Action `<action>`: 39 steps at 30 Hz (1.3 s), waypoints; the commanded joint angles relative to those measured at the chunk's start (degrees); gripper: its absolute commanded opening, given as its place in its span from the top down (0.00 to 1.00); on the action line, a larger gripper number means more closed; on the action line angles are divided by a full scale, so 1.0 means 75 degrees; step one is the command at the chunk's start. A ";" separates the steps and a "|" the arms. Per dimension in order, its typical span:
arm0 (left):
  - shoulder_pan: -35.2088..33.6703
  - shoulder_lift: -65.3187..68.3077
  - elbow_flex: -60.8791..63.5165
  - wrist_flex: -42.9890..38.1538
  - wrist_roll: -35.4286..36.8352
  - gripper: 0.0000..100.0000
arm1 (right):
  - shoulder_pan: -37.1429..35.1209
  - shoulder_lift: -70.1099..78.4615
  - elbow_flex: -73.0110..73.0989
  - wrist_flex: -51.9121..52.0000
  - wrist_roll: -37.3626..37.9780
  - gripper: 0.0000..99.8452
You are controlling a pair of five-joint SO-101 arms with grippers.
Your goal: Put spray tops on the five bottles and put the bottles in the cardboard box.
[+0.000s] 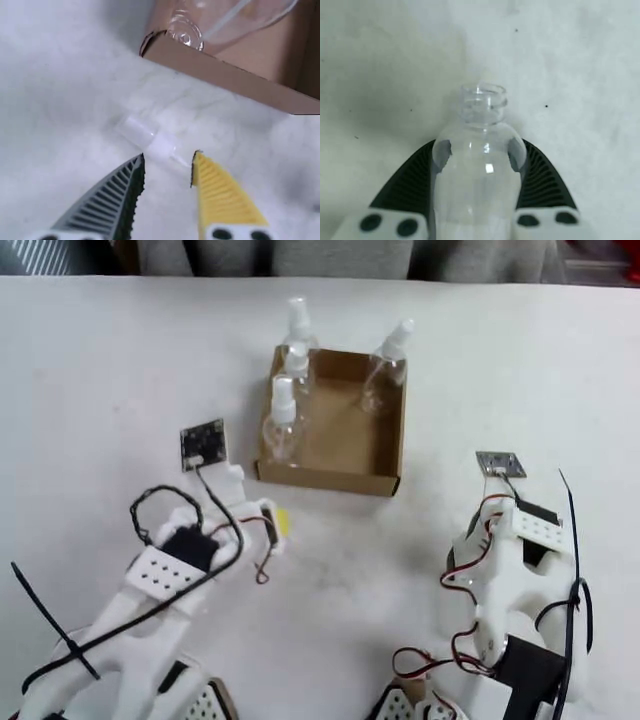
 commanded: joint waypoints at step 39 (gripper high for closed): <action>0.0100 0.2901 -0.0832 -0.1524 0.0152 0.82 | -0.0053 -0.0252 0.0035 -0.0064 0.0340 0.98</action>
